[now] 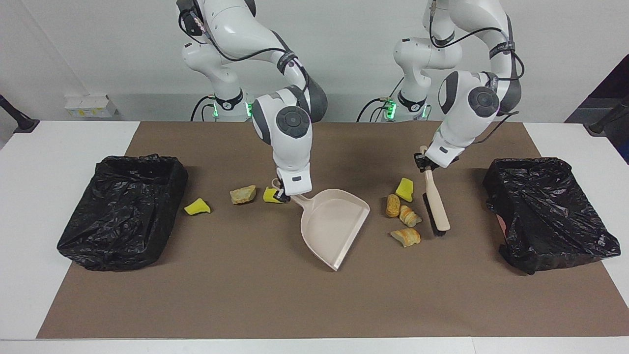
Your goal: Sweep and dump trash in bin
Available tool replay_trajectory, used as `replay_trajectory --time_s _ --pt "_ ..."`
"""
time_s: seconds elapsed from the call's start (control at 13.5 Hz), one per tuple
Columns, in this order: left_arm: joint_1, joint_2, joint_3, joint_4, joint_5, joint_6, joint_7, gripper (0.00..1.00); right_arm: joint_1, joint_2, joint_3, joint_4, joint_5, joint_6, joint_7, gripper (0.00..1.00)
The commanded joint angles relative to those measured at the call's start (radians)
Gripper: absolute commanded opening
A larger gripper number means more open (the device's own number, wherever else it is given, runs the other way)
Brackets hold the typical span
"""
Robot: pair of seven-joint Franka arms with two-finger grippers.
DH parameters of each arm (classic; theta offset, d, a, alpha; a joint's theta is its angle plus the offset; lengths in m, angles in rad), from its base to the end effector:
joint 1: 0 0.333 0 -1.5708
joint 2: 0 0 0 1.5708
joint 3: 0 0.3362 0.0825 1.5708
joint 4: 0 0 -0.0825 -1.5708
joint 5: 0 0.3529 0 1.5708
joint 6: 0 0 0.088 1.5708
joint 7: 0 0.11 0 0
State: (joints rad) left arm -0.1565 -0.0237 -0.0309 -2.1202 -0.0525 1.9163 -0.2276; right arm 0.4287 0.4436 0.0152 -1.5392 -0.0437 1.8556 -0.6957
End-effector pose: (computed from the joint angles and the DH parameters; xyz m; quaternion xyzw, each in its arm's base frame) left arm 0.4788 -0.0948 0.4414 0.9952 0.0311 -0.0928 0.0044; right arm 0.5879 0.2740 0.4153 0.8364 0.5441 -0.0652 0.0091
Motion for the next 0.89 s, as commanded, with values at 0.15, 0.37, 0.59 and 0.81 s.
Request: replay_trajectory --time_s 0.15,0.37,0.59,0.81 --pt "0.022 -0.133 -0.003 -0.193 -0.013 0.03 -0.019 0.0 -0.018 -0.042 0.008 -0.065 -0.114 0.028 -0.275 0.0" --pt "-0.035 -0.134 -0.006 -0.243 -0.013 0.067 -0.11 0.0 -0.013 -0.043 0.012 -0.098 -0.157 0.071 -0.337 0.0" --pt "-0.112 -0.108 -0.007 -0.261 -0.013 0.164 -0.176 0.0 -0.011 -0.039 0.012 -0.099 -0.165 0.105 -0.387 0.0" --pt "-0.196 -0.044 -0.009 -0.259 -0.016 0.285 -0.168 0.0 -0.011 -0.011 0.012 -0.099 -0.166 0.187 -0.439 0.0"
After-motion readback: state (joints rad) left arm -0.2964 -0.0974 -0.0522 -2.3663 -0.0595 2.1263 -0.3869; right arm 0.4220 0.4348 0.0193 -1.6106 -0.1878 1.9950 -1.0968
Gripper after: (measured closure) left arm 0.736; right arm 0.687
